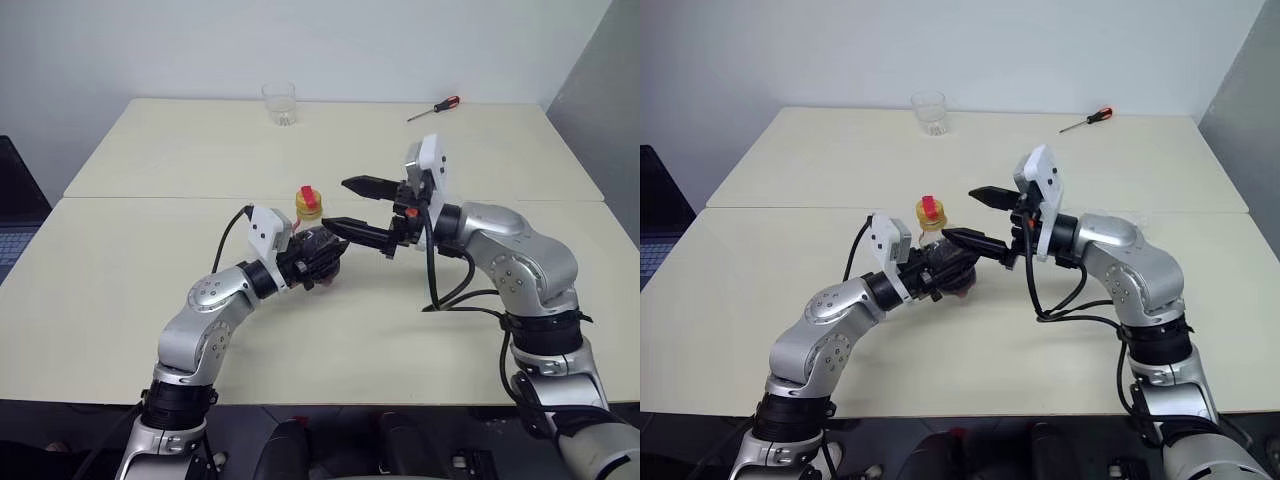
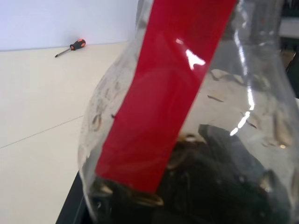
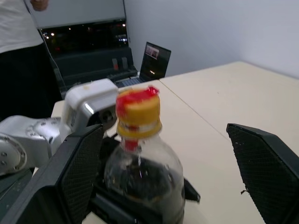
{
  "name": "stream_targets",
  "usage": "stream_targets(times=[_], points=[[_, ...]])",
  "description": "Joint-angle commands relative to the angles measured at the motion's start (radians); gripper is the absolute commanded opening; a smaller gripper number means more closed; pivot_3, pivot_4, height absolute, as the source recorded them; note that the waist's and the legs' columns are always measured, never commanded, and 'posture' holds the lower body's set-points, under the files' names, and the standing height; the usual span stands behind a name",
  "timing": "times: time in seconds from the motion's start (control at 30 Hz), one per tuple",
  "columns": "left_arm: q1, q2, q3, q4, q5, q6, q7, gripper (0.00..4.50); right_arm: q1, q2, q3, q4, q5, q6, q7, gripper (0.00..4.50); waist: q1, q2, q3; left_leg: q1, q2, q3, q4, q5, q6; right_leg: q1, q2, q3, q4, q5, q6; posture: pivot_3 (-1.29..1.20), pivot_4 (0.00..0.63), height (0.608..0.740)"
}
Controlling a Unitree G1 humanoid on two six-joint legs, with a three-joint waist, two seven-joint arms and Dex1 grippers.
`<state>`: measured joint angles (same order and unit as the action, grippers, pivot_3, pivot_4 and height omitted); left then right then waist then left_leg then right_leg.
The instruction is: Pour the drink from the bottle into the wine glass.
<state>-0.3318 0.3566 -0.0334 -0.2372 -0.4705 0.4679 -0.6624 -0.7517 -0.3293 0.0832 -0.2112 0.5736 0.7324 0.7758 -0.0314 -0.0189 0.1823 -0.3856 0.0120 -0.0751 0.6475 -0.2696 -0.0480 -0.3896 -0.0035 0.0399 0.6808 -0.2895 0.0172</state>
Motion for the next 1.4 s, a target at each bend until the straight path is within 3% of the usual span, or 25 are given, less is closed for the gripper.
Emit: stream_targets(times=[0.03,0.53,0.63,0.83,1.4], points=[[-0.014,0.005,0.019,-0.052,-0.019,-0.008,-0.003,2.22,-0.039,0.023,0.000,0.002,0.013,-0.009,-0.008,4.47,0.000,0.000,0.000,0.000,0.000,0.000,0.000,0.000,0.000,0.000,0.000,0.000,0.000,0.000,0.000,0.00,0.150,0.740],[-0.004,0.005,0.021,-0.067,-0.017,-0.004,0.004,2.22,-0.075,0.060,0.023,0.009,0.025,0.013,0.025,4.47,0.000,0.000,0.000,0.000,0.000,0.000,0.000,0.000,0.000,0.000,0.000,0.000,0.000,0.000,0.000,0.00,0.150,0.740],[-0.008,0.003,0.022,-0.061,-0.016,-0.008,0.004,2.22,-0.081,0.060,0.031,0.016,0.021,0.013,0.034,3.89,0.000,0.000,0.000,0.000,0.000,0.000,0.000,0.000,0.000,0.000,0.000,0.000,0.000,0.000,0.000,0.00,0.150,0.740],[-0.011,0.000,0.020,-0.056,-0.014,-0.013,0.003,2.22,-0.087,0.070,0.041,0.028,0.008,0.005,0.035,1.79,0.000,0.000,0.000,0.000,0.000,0.000,0.000,0.000,0.000,0.000,0.000,0.000,0.000,0.000,0.000,0.00,0.150,0.740],[-0.022,-0.002,0.019,-0.047,-0.008,-0.015,0.006,2.22,-0.092,0.054,0.069,0.042,-0.016,-0.037,0.066,1.79,0.000,0.000,0.000,0.000,0.000,0.000,0.000,0.000,0.000,0.000,0.000,0.000,0.000,0.000,0.000,0.00,0.150,0.740]])
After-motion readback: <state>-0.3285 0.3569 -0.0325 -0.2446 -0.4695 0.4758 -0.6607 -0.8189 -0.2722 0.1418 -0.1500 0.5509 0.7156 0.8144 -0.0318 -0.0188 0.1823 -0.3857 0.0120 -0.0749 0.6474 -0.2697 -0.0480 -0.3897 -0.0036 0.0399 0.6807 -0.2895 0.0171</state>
